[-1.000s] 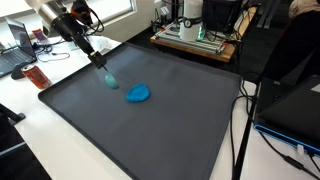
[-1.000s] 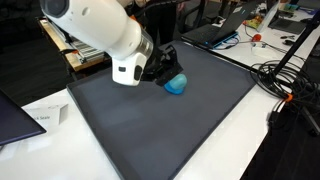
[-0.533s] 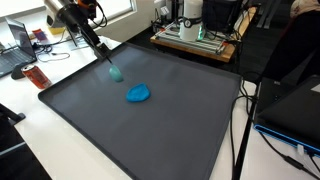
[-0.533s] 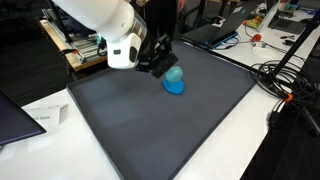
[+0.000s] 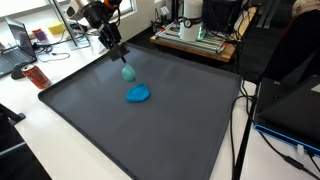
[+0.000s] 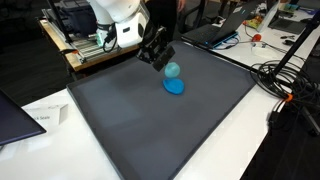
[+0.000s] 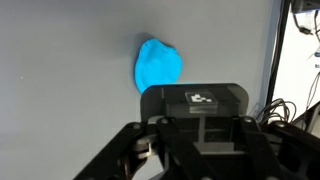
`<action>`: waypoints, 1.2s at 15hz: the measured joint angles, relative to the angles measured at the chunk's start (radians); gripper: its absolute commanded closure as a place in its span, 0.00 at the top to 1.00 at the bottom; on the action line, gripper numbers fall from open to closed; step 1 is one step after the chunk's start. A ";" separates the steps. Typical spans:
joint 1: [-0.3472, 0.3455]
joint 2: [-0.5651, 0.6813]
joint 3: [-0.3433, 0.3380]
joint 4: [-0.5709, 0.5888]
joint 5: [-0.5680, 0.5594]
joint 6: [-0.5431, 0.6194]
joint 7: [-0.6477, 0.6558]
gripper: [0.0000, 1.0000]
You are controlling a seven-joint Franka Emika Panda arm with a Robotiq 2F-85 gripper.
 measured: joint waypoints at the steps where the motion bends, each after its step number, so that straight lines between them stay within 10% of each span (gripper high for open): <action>1: 0.013 -0.030 0.000 -0.043 0.001 0.039 -0.016 0.22; 7: 0.115 -0.176 0.011 -0.276 0.024 0.358 -0.056 0.22; 8: 0.135 -0.193 0.017 -0.311 0.026 0.423 -0.056 0.47; 15: 0.181 -0.237 0.035 -0.398 0.045 0.563 -0.056 0.47; 16: 0.180 -0.237 0.035 -0.398 0.045 0.563 -0.056 0.22; 18: 0.181 -0.236 0.034 -0.398 0.045 0.563 -0.056 0.22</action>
